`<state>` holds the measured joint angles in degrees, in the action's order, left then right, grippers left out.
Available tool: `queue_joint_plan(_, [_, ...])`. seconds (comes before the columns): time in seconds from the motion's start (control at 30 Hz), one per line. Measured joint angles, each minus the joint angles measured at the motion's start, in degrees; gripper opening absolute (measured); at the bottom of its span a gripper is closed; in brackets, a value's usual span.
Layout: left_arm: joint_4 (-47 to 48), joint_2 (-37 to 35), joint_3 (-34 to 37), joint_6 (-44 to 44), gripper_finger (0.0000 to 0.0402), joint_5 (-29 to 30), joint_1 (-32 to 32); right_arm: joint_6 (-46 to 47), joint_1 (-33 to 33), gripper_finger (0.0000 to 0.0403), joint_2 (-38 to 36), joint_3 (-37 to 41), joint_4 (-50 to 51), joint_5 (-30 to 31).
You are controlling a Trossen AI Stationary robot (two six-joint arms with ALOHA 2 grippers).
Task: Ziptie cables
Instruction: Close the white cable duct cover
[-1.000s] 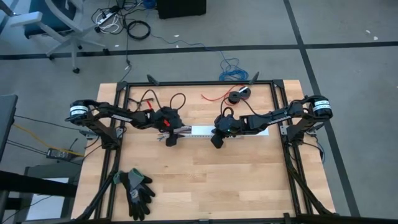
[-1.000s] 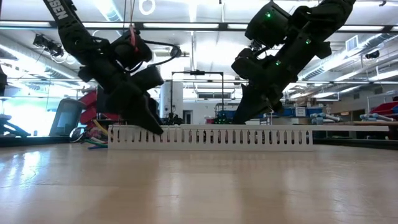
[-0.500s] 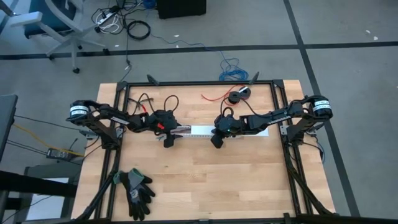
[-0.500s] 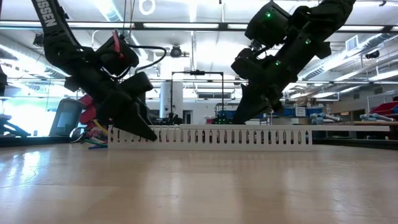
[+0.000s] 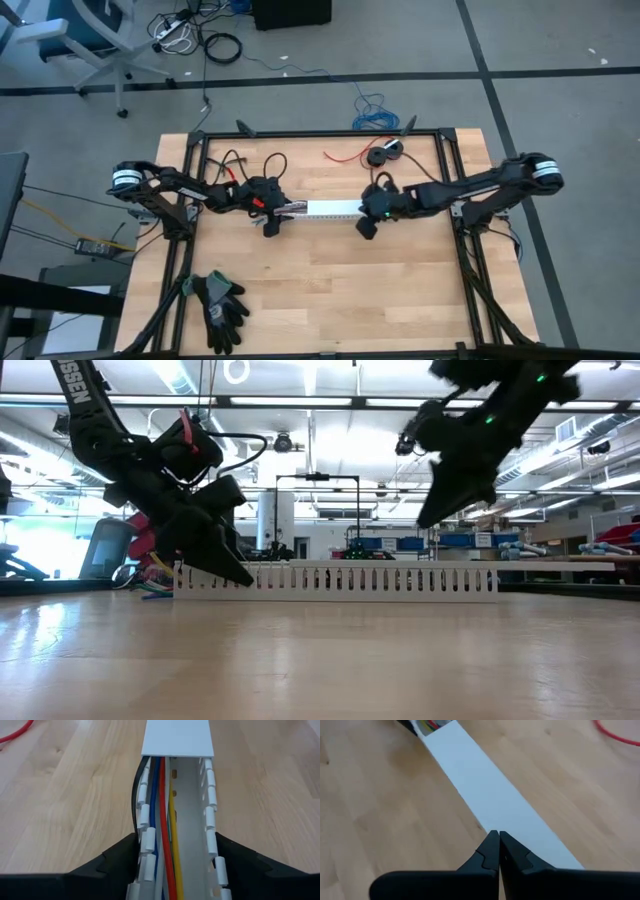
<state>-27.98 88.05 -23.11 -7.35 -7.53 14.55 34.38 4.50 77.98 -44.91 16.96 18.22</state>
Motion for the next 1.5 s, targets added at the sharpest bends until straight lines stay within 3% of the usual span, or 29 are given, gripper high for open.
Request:
queue_joint_plan(0.1, [-0.32,0.02,0.01,0.09,0.0245,0.00,0.00,1.89,1.03,0.0000,-3.05,0.37,3.78,1.54])
queue_joint_plan(0.3, [-0.59,0.04,0.07,0.12,0.0245,-0.02,0.00,4.32,0.45,0.0000,-2.60,4.07,1.06,1.62])
queue_joint_plan(0.43, [-0.81,0.04,0.07,0.13,0.0245,-0.03,-0.02,1.73,-1.48,0.0000,2.29,6.42,-11.45,-1.43])
queue_joint_plan(0.63, [-0.90,0.04,0.17,0.16,0.0245,-0.77,0.04,-3.91,-6.60,0.0000,16.12,5.06,-33.62,-9.26])
queue_joint_plan(0.87, [-0.83,0.04,0.15,0.54,0.0245,-0.94,0.02,-12.65,-8.33,0.0000,25.11,-1.17,-42.43,-10.42])
queue_joint_plan(1.07, [-0.95,0.04,-0.04,0.62,0.0245,-1.66,-0.04,-17.94,-7.62,0.0000,19.99,-3.17,-38.82,-10.42])
queue_joint_plan(1.23, [-0.90,0.04,-0.04,0.60,0.0245,-1.58,-0.04,-12.98,-6.79,0.0000,13.07,-3.18,-19.56,-6.86])
queue_joint_plan(1.37, [-0.96,0.04,-0.07,0.29,0.0245,-1.38,-0.04,-7.79,-6.48,0.0000,11.24,-3.19,-10.00,-6.49])
queue_joint_plan(1.5, [-0.48,0.03,0.05,0.10,0.0245,-1.30,-0.03,-6.22,-7.54,0.0000,15.35,-3.30,-13.59,-10.83])
